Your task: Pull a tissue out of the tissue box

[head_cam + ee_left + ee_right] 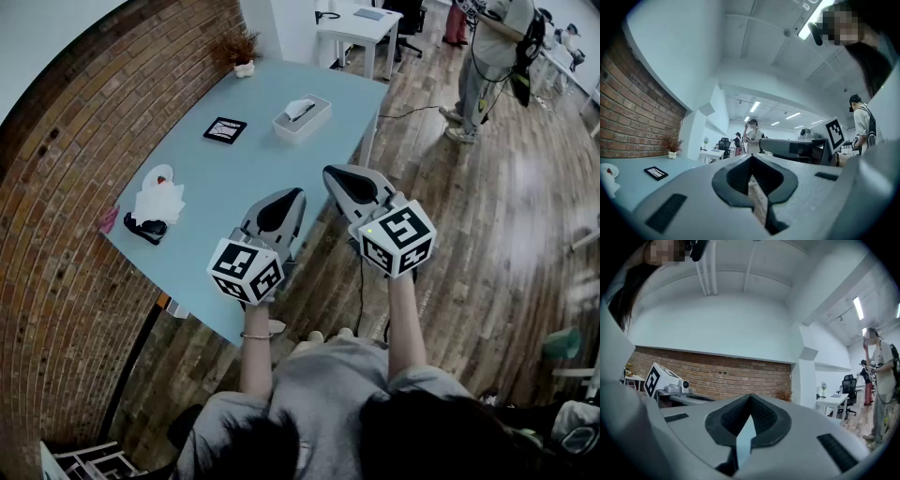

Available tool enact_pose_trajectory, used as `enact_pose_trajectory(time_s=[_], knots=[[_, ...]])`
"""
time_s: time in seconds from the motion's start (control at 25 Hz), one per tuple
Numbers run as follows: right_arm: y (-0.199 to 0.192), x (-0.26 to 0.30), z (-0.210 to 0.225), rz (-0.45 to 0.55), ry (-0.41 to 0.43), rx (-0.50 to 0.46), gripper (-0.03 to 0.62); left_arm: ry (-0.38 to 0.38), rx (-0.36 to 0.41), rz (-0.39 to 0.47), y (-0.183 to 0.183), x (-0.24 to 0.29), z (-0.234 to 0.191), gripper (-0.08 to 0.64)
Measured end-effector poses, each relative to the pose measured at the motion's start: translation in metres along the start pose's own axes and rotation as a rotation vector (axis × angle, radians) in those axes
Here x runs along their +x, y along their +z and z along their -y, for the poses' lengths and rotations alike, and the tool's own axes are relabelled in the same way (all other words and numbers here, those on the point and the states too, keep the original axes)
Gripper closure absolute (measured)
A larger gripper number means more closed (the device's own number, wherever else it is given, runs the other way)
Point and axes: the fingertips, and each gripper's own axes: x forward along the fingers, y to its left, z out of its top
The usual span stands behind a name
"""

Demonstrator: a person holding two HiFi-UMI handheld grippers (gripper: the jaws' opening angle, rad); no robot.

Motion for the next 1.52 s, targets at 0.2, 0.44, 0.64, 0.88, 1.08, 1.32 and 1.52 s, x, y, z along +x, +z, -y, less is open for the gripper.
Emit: enact_pose_trajectory(time_s=[0.2,0.44,0.64,0.88,1.08,1.32,1.52], knots=[[0.002,-0.006,0.004,0.002,0.003,-0.005,0.594,0.007,0.002,0.007,0.002,0.002,0.005,0.557],[0.002,-0.010,0.009,-0.005,0.016,-0.015,0.594,0.016,0.003,0.018,0.004,0.007,0.009,0.557],[0.005,-0.018,0.019,0.000,0.035,-0.018,0.594,0.036,0.003,0.029,0.005,0.016,0.015,0.557],[-0.006,-0.024,0.027,-0.009,0.063,0.019,0.594,0.083,-0.017,0.015,-0.008,0.017,0.015,0.557],[-0.020,-0.014,0.038,-0.038,0.074,0.019,0.594,0.095,-0.024,-0.002,-0.016,0.028,0.007,0.557],[-0.030,0.015,0.070,-0.034,0.062,0.050,0.594,0.098,-0.020,-0.009,-0.021,0.053,-0.021,0.557],[-0.039,0.053,0.105,-0.047,0.073,0.042,0.594,0.096,-0.025,-0.008,-0.025,0.090,-0.058,0.557]])
